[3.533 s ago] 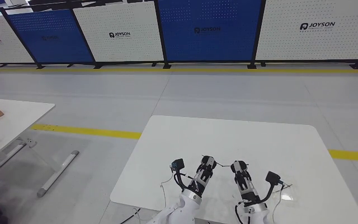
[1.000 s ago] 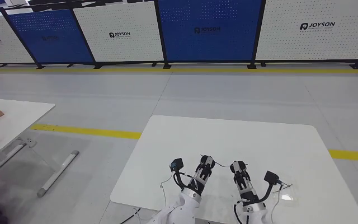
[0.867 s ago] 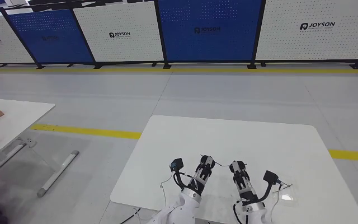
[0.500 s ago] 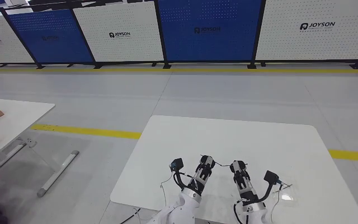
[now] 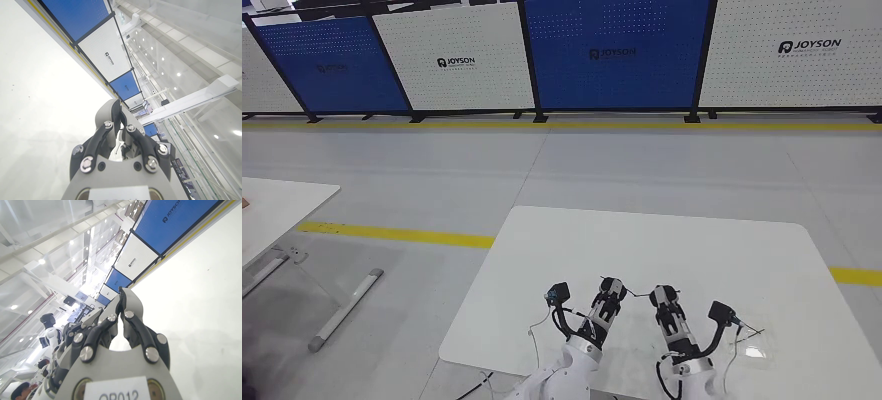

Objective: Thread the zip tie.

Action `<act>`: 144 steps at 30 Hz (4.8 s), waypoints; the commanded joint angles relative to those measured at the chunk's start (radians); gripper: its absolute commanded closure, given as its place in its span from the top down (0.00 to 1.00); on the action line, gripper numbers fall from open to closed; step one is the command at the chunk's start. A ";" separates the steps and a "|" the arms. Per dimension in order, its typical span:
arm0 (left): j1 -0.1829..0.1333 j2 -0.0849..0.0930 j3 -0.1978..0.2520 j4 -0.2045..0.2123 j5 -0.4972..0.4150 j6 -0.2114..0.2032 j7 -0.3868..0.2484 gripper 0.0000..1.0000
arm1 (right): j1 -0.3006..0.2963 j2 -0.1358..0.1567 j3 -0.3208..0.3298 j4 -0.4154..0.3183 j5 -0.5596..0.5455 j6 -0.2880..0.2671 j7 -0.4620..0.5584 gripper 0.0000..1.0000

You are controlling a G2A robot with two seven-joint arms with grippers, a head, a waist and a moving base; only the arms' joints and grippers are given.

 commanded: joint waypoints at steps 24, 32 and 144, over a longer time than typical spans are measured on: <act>0.007 -0.006 -0.010 -0.005 -0.071 -0.026 -0.012 0.00 | 0.033 -0.011 -0.012 0.068 0.048 -0.105 -0.012 0.00; 0.009 -0.012 -0.016 -0.001 -0.113 -0.046 -0.030 0.00 | 0.024 -0.011 -0.012 0.063 0.014 -0.125 -0.033 0.00; 0.018 -0.057 0.025 0.020 0.171 0.059 -0.014 0.00 | -0.004 -0.012 0.040 0.016 0.037 -0.099 0.084 0.48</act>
